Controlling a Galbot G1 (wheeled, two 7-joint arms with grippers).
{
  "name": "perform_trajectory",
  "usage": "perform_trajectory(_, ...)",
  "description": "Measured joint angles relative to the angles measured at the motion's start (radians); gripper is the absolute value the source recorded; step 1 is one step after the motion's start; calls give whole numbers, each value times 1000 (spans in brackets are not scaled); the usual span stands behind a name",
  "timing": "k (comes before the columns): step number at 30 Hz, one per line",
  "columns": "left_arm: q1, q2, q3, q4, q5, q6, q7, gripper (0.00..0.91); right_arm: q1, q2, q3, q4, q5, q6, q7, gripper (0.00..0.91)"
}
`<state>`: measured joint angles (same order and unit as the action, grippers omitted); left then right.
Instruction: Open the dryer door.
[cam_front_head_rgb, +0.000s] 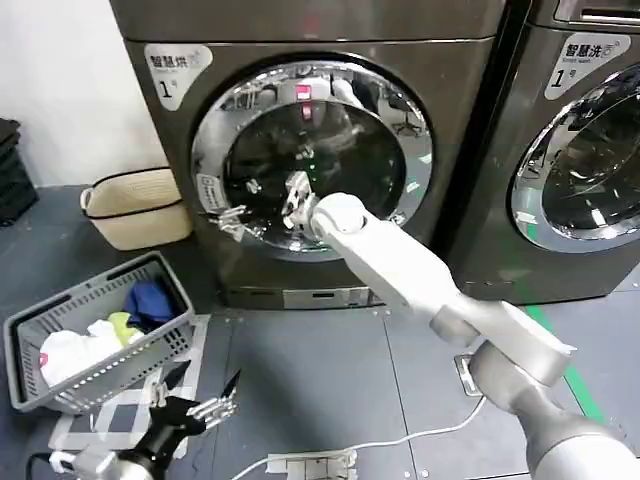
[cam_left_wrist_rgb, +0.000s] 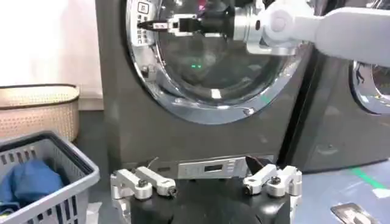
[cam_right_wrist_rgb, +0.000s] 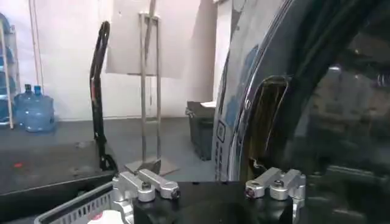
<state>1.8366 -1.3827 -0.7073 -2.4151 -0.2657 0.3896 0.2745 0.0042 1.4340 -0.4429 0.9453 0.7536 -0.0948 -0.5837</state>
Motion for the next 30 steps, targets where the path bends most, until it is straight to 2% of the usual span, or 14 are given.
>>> perform_trajectory(9,-1,0,1,-2,0,0,0,907,2,20,6,-39,-15,2,-43,907)
perform_trajectory(17,-1,-2,2,-3,-1,0,0,907,2,20,1,-30,-17,0,-58,907)
perform_trajectory(22,-2,-2,2,-3,-1,-1,0,907,-3,5,-13,3,-9,-6,-65,907)
perform_trajectory(30,-4,-1,0,-3,-2,-1,0,907,-25,-39,-54,119,56,-33,-64,907)
